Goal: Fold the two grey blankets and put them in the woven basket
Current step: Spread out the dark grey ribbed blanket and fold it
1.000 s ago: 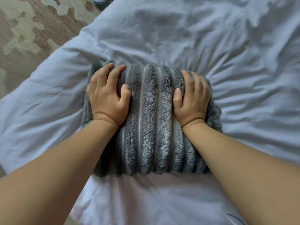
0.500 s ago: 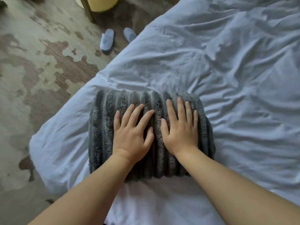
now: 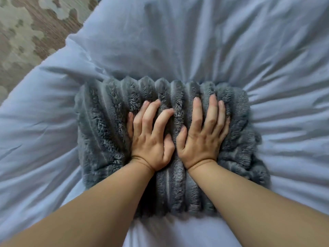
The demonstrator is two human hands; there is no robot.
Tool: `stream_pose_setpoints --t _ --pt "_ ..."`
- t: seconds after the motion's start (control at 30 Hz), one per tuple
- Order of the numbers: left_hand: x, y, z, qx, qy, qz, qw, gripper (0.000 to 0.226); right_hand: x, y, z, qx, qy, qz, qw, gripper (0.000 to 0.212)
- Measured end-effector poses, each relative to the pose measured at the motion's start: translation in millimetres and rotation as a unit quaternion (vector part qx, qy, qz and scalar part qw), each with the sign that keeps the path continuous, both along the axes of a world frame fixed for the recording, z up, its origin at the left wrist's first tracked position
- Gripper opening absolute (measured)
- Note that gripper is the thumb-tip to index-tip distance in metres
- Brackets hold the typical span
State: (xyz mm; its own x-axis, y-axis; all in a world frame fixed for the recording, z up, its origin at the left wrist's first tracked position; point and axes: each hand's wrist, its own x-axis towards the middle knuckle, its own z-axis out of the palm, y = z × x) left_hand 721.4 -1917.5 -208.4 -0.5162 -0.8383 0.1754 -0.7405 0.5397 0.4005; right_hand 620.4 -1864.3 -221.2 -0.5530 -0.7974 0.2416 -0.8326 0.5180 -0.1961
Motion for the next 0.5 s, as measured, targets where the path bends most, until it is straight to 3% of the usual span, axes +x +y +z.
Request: stream_pose_setpoints --t 0.23,0.5 --pt "-2 2 18 0.014 -0.017 0.004 1.0 0.053 -1 2 17 -0.015 -0.032 0.005 0.999 0.059" --pt "1 2 -3 -0.019 -0.013 -0.007 1.0 0.051 -3 1 1 -0.023 -0.023 0.01 0.999 0.061"
